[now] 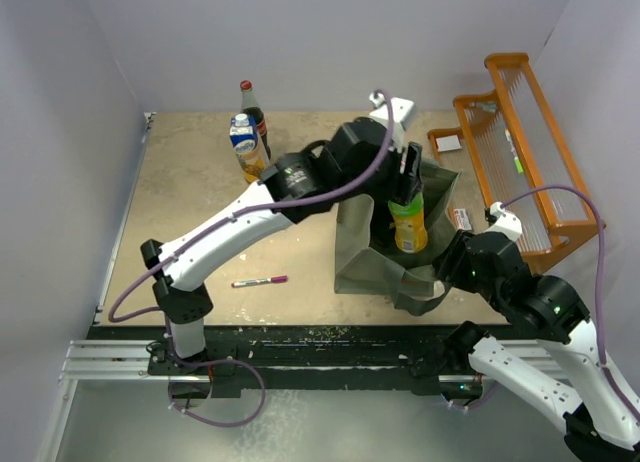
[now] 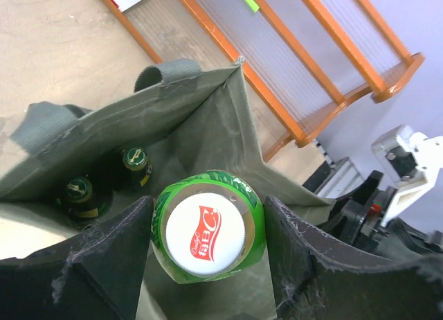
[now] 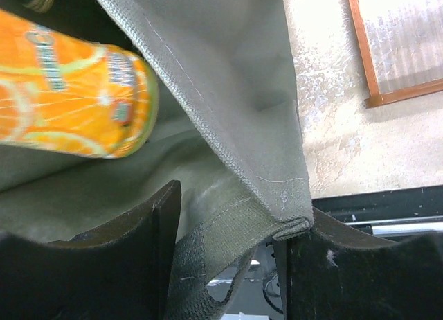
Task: Take the beverage out of the canvas bag
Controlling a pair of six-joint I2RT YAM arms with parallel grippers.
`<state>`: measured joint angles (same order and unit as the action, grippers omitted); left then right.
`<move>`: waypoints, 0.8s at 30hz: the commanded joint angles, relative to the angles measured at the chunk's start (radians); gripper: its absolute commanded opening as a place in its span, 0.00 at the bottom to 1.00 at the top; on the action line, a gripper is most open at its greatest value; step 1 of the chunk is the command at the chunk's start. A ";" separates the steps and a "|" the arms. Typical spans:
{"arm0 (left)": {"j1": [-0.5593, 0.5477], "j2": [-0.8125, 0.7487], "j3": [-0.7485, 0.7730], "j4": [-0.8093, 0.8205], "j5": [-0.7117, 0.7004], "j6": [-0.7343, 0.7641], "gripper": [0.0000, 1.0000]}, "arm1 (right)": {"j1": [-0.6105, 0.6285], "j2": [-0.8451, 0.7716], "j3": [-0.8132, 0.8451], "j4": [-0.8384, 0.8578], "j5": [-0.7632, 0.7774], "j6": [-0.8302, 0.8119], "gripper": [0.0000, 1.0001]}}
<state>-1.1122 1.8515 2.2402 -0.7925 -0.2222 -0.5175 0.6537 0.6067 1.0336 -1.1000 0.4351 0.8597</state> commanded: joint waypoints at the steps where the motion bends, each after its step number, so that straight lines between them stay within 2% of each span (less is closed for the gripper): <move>1: 0.096 -0.176 0.039 0.042 0.119 -0.151 0.00 | -0.003 0.009 0.017 0.012 0.006 -0.013 0.56; 7: 0.149 -0.297 0.017 0.027 0.147 -0.243 0.00 | -0.003 -0.009 0.014 0.010 0.002 -0.010 0.56; 16: 0.155 -0.453 0.034 -0.057 0.001 -0.289 0.00 | -0.002 -0.027 0.005 -0.011 -0.003 -0.007 0.55; 24: 0.154 -0.536 0.051 -0.256 -0.116 -0.252 0.00 | -0.002 -0.042 -0.003 -0.008 -0.007 -0.002 0.56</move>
<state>-0.9577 1.3544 2.2433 -0.9947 -0.2520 -0.7666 0.6537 0.5697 1.0294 -1.1046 0.4271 0.8604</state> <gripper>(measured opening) 0.632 0.554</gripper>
